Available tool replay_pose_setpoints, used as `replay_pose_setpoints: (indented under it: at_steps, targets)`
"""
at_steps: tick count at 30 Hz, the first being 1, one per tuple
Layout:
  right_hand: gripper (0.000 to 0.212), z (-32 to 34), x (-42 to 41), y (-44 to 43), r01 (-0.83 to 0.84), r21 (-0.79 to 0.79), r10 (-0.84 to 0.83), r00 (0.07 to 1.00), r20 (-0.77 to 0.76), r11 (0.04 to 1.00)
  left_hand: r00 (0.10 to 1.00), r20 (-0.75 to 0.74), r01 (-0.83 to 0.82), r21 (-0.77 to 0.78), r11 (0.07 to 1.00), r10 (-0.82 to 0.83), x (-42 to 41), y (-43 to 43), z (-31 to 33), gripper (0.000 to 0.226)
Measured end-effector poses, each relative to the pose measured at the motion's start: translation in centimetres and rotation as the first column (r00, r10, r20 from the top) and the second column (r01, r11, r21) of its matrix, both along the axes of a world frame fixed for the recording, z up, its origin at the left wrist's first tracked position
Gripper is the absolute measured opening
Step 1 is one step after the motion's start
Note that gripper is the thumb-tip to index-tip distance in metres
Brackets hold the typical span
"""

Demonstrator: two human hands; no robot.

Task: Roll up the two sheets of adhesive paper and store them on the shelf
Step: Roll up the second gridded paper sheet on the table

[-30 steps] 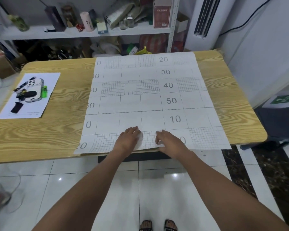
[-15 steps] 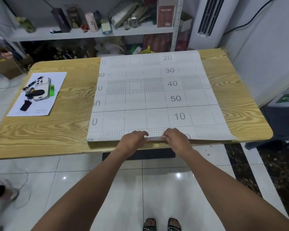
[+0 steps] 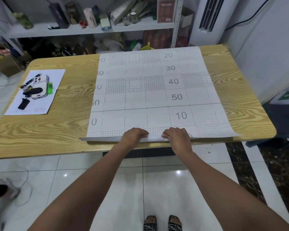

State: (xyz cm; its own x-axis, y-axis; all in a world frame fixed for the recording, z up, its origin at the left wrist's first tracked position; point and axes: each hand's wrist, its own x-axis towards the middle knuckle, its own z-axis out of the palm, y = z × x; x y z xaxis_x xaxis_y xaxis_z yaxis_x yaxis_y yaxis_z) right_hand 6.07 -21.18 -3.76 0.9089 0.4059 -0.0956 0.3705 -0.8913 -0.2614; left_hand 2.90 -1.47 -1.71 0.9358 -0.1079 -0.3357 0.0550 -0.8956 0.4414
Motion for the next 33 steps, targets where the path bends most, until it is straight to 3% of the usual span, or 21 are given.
replay_pose_setpoints:
  at_steps: [3, 6, 7, 11, 16, 19, 22, 30, 33]
  targets:
    - [0.020, -0.1, 0.1, 0.0, 0.023, 0.032, -0.022, 1.000, -0.008, 0.999, 0.966, 0.136, 0.184, 0.243, 0.952, -0.221, -0.3, 0.0, -0.3, 0.032]
    - [0.022, 0.0, 0.4, 0.0, 0.020, -0.008, -0.020, 1.000, 0.001, 1.000, 0.907, 0.176, 0.257, 0.491, 0.832, -0.384, -1.3, -0.4, -0.9, 0.065]
    - [0.022, 0.1, 0.5, 0.0, 0.022, -0.018, -0.022, 1.000, 0.005, 1.000, 0.893, 0.199, 0.261, 0.504, 0.823, -0.405, -1.4, -0.5, -1.3, 0.073]
    - [0.022, 0.1, 0.6, -0.1, 0.014, -0.114, -0.012, 1.000, 0.024, 0.993, 0.886, 0.317, 0.233, 0.324, 0.917, -0.337, -1.6, -1.5, -1.3, 0.076]
    - [0.020, 0.4, 1.0, -0.1, 0.040, -0.102, -0.041, 0.999, -0.010, 0.994, 0.921, 0.293, 0.228, 0.134, 0.964, -0.258, -1.5, -1.1, -1.6, 0.042]
    - [0.023, 0.4, 1.2, -0.1, 0.007, -0.146, -0.004, 1.000, 0.022, 0.989, 0.931, 0.282, 0.217, 0.089, 0.972, -0.233, -1.5, -0.4, -1.9, 0.026]
    - [0.035, 0.3, 1.2, -0.7, 0.019, -0.123, -0.016, 0.999, 0.030, 0.992, 0.918, 0.315, 0.232, 0.070, 0.970, -0.242, -1.1, -0.1, -2.1, 0.028]
    - [0.035, -0.8, 0.3, -2.6, 0.011, -0.067, 0.018, 0.906, 0.424, 0.998, 0.936, 0.283, 0.217, -0.001, 0.976, -0.208, 0.4, 0.2, -2.3, 0.029]
    - [0.038, -1.0, 0.3, -3.6, 0.009, 0.004, -0.009, 0.880, 0.475, 1.000, 0.951, 0.271, 0.167, -0.050, 0.985, -0.148, 0.7, 0.5, -2.7, 0.031]
